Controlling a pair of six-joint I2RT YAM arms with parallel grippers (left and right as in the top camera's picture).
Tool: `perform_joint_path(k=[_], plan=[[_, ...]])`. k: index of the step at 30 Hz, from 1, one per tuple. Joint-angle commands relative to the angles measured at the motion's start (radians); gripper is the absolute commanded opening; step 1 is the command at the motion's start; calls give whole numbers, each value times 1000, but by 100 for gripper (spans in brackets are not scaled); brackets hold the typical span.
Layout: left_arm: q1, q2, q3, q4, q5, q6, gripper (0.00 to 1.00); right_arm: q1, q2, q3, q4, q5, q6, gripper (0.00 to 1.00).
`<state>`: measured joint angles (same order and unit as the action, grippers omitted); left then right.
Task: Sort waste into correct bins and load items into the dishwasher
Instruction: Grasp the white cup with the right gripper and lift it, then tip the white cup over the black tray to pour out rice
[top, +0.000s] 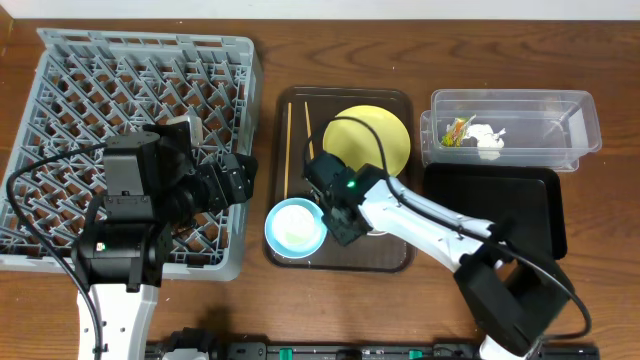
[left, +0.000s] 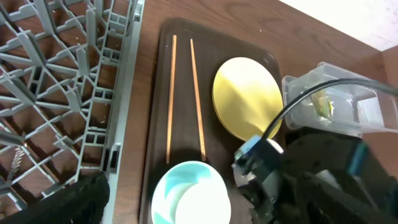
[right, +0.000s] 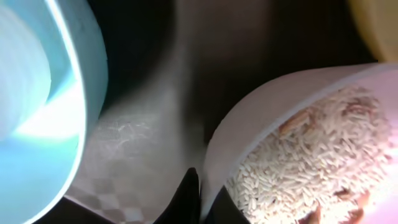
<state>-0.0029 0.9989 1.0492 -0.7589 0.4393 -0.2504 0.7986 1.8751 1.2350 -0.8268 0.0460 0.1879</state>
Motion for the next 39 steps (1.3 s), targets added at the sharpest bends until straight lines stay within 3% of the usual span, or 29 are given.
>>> perform_joint_path(k=[1,14,22,28,35,39], plan=[[2,0,18,0,5,10,96,-51,-75,3,0,10,110,1],[2,0,18,0,6,10,96,-282,-309,2,-19,-223,449,1],[2,0,18,0,5,10,96,-505,-323,-26,-18,-530,480,1],[2,0,18,0,5,10,96,-713,-323,-159,74,-773,343,1],[2,0,18,0,5,10,96,-991,-323,-350,311,-1312,62,1],[2,0,18,0,6,10,96,-1111,-322,-415,376,-1403,-4,1]])
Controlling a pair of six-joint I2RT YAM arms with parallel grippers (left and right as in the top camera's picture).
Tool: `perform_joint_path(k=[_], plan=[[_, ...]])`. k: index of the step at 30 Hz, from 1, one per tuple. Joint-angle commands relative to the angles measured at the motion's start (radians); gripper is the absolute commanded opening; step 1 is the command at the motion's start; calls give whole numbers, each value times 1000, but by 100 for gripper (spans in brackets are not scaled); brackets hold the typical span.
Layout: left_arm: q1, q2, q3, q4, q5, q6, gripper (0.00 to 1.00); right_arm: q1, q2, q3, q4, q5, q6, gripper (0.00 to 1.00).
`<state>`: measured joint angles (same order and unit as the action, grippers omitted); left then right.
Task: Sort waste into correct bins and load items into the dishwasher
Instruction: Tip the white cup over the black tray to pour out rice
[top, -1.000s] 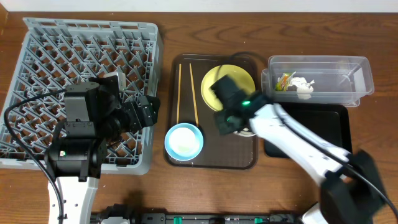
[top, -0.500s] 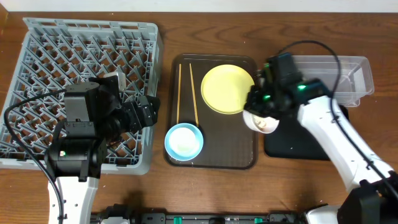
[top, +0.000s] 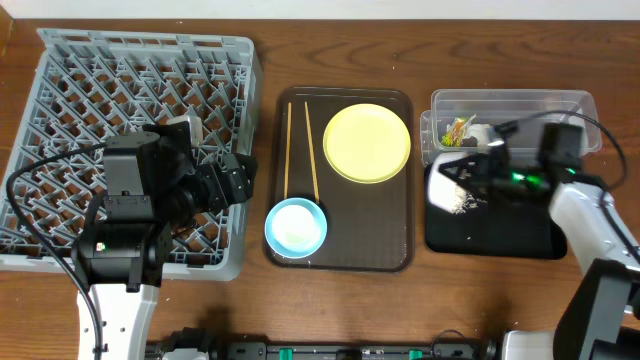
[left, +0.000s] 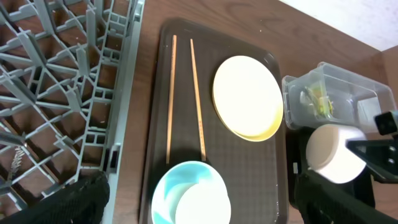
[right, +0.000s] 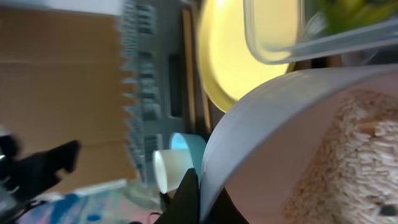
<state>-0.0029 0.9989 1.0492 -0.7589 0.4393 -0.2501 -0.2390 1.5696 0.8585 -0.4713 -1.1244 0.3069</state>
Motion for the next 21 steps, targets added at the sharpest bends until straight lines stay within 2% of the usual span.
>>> perform_joint_path(k=[1,6,11,21], plan=[[2,0,18,0,6,9,96,-105,-16,-57,31,-249,-131,1],[2,0,18,0,5,9,96,-204,-16,-122,71,-309,-142,1],[2,0,18,0,5,9,96,-236,-15,-142,85,-436,-183,1],[2,0,18,0,6,9,96,-221,-13,-142,111,-391,-208,1]])
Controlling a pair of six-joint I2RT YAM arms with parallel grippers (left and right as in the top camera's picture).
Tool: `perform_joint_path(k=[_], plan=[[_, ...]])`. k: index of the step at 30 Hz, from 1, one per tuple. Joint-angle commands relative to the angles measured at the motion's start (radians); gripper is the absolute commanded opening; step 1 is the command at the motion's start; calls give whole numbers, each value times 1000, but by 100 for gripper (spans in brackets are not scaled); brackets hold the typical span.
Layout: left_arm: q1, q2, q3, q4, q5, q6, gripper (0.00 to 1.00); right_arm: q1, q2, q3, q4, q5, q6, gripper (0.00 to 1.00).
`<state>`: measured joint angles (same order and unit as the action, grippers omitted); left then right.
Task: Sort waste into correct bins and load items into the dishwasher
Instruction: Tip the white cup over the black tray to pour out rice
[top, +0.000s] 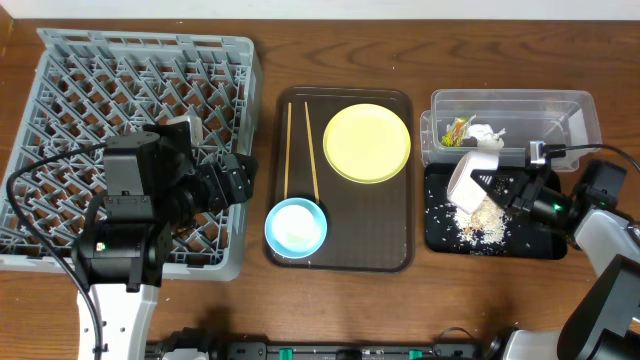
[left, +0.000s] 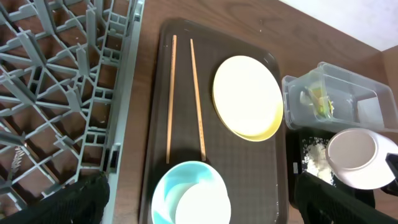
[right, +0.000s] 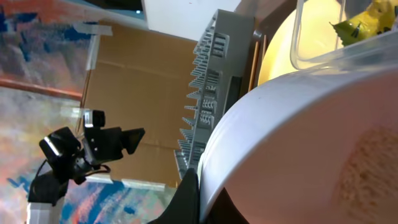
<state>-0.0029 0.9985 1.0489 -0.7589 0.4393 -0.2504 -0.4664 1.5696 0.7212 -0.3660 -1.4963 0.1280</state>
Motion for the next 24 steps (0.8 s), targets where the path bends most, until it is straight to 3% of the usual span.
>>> perform_joint_path(k=[1,6,9,13,16,18,21,24], plan=[[2,0,18,0,5,10,96,3,-13,-5,9,-17,-11,1],[2,0,18,0,5,10,96,0,-13,-5,6,75,70,1],[2,0,18,0,5,10,96,13,-18,-2,37,-64,44,1],[2,0,18,0,6,10,96,14,-20,-2,35,106,125,1],[2,0,18,0,5,10,96,27,-20,-2,119,-63,39,1],[2,0,18,0,6,10,96,36,-20,-2,126,5,90,1],[2,0,18,0,5,10,96,50,-21,-2,146,-64,12,1],[2,0,18,0,6,10,96,64,-20,-2,107,134,111,1]])
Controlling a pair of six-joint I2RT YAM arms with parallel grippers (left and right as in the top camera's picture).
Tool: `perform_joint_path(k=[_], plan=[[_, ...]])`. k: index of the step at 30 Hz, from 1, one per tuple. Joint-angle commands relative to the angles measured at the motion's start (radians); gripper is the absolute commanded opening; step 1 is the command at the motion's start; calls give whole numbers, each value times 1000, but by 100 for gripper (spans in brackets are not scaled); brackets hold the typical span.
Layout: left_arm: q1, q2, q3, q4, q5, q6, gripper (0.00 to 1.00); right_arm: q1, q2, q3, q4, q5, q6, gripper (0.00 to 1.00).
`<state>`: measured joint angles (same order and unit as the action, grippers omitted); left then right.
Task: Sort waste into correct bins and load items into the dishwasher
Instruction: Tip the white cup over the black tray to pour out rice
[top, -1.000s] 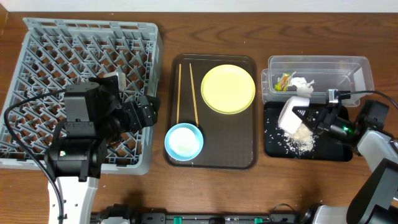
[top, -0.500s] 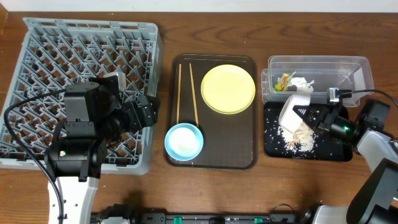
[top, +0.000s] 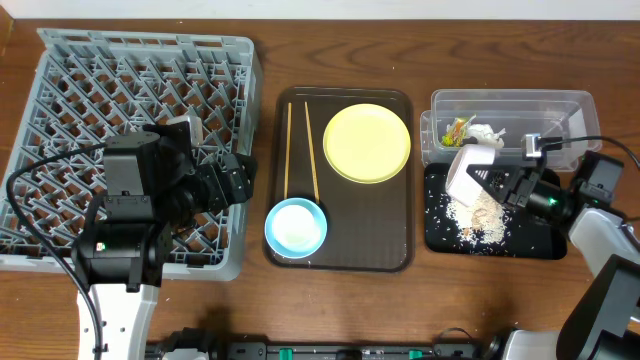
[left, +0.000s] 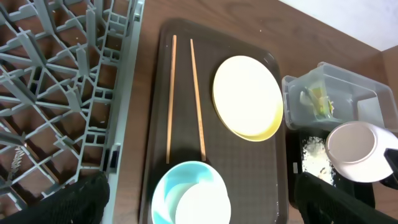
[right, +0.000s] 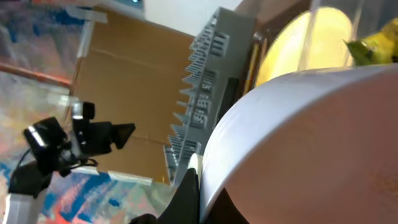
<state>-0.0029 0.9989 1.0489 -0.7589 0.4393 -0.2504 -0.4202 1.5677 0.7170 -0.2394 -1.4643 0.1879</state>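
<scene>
My right gripper (top: 507, 188) is shut on the rim of a white bowl (top: 470, 170), held tipped on its side over the black bin (top: 545, 205). Spilled rice (top: 470, 215) lies in that bin under the bowl. In the right wrist view the bowl (right: 323, 143) fills the frame, with the gripper (right: 199, 196) pinching its rim. On the brown tray (top: 385, 255) are a yellow plate (top: 367, 143), two chopsticks (top: 300, 150) and a blue bowl (top: 295, 227). My left gripper (left: 199, 208) hangs open by the grey dish rack (top: 130, 90), above the blue bowl (left: 189, 196).
A clear bin (top: 530, 110) with a food scrap and crumpled white paper stands behind the black bin. The dish rack takes up the left side of the table. My left arm's body (top: 130, 200) lies over the rack's front right part.
The white bowl is a little higher and tipped further over the black bin. No rice shows inside it now. The left arm has not moved.
My right gripper was shut on the rice-filled white bowl on the brown tray beside the blue bowl. Then it held the bowl tipped at the black bin's left end. Then rice lay in the bin, and now the bowl is tipped further.
</scene>
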Motion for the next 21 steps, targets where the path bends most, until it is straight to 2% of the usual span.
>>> perform_joint_path(k=[1,3,6,8,10,11,13,17,20,21], plan=[[2,0,18,0,5,10,96,22,-18,3,-17,91,43,1],[2,0,18,0,5,10,96,34,-18,3,2,19,-13,1],[2,0,18,0,6,10,96,45,-18,3,-42,210,150,1],[2,0,18,0,5,10,96,50,-18,3,-11,119,69,1],[2,0,18,0,6,10,96,55,-18,3,38,-74,-60,1],[2,0,18,0,5,10,96,55,-18,3,48,-66,-36,1],[2,0,18,0,5,10,96,54,-18,3,36,76,121,1],[2,0,18,0,5,10,96,65,-18,3,108,-64,39,1],[2,0,18,0,6,10,96,66,-18,3,23,180,245,1],[2,0,18,0,5,10,96,69,-18,3,48,125,191,1]])
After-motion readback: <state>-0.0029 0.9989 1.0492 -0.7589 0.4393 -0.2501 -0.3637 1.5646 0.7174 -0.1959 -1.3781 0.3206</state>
